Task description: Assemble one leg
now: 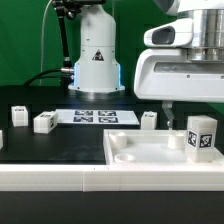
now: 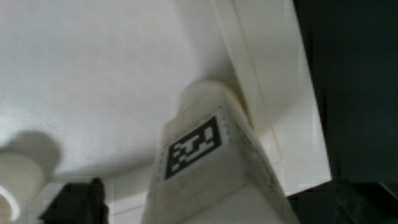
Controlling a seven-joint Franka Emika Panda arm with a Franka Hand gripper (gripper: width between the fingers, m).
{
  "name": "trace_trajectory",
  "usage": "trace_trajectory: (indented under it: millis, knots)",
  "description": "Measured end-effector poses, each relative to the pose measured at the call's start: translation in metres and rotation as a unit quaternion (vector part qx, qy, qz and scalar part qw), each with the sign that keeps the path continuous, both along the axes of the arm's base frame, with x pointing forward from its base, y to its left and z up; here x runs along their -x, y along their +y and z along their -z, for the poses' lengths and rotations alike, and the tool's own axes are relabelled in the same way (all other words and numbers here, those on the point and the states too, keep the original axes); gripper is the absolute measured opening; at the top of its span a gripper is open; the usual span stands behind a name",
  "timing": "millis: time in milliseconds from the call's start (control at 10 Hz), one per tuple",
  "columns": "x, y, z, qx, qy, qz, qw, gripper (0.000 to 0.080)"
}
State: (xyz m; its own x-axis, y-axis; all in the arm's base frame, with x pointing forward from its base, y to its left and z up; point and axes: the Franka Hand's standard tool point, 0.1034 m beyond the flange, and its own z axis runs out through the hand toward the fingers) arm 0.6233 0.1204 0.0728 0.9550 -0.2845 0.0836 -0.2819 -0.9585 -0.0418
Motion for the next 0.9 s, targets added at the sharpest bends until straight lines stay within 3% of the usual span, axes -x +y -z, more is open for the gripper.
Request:
trace_trajectory:
  millis: [700,900]
  knots:
    - [-0.0014,0.0000,-0.0005,0.023,-0.007,-0.143,0.989,0.0649]
    - [-0.0015,-0.0006,-0.0004,0.022,-0.007,-0.142,0.990,0.0389]
